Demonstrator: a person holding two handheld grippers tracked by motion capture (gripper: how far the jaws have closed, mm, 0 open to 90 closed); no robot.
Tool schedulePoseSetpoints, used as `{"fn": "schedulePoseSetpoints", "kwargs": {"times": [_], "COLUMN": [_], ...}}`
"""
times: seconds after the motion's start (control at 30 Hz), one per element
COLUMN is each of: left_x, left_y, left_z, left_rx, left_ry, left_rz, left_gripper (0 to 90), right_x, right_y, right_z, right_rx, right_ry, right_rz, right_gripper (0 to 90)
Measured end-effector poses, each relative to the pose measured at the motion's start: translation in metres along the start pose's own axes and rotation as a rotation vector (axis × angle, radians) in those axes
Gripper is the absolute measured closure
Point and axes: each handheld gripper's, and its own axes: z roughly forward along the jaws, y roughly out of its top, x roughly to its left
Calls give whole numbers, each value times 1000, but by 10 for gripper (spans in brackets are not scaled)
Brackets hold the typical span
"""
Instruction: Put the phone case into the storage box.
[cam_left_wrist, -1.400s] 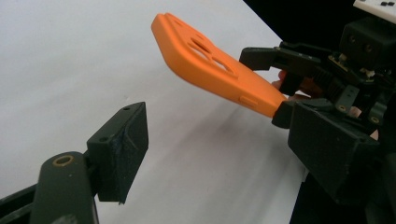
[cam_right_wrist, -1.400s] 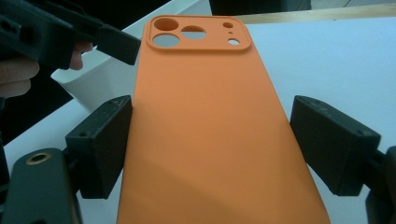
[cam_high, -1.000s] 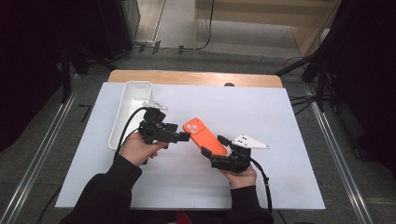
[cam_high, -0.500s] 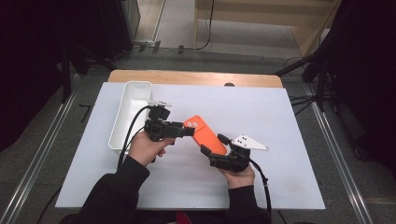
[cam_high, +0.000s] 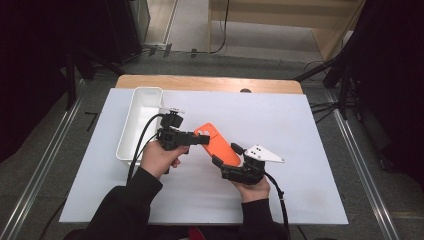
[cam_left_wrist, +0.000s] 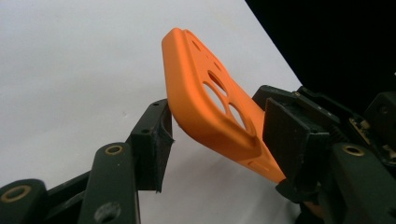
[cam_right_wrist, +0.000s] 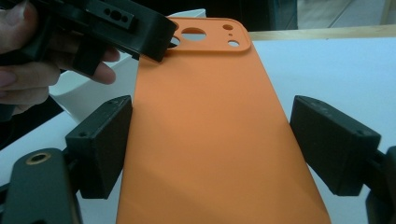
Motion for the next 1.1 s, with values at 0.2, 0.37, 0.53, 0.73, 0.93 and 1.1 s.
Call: {"fn": "schedulePoseSetpoints", "kwargs": {"times": [0.2, 0.37, 0.53, 0.73, 0.93, 1.1], "left_x": [1, 3, 5, 9, 10, 10], "left_y": [1, 1, 2, 2, 0, 1], "left_z": [0, -1, -1, -1, -2, -3], "left_rx": [-1, 0, 8, 19, 9, 2], "left_ry": [-8, -41, -76, -130, -161, -167], "left_rz": [-15, -36, -53, -81, -100, -95], "left_gripper": [549, 632, 694, 755, 782, 790], "right_x": [3, 5, 6, 7, 7, 5], "right_y": [-1, -2, -3, -4, -5, -3], "right_z": [3, 5, 8, 9, 10, 11], "right_rx": [-15, -14, -9, -8, -7, -8], "right_ry": [-2, -10, -16, -24, -15, -6], "right_rz": [-20, -47, -68, -100, -115, -112], "right_gripper": [146, 146, 146, 145, 144, 140]}}
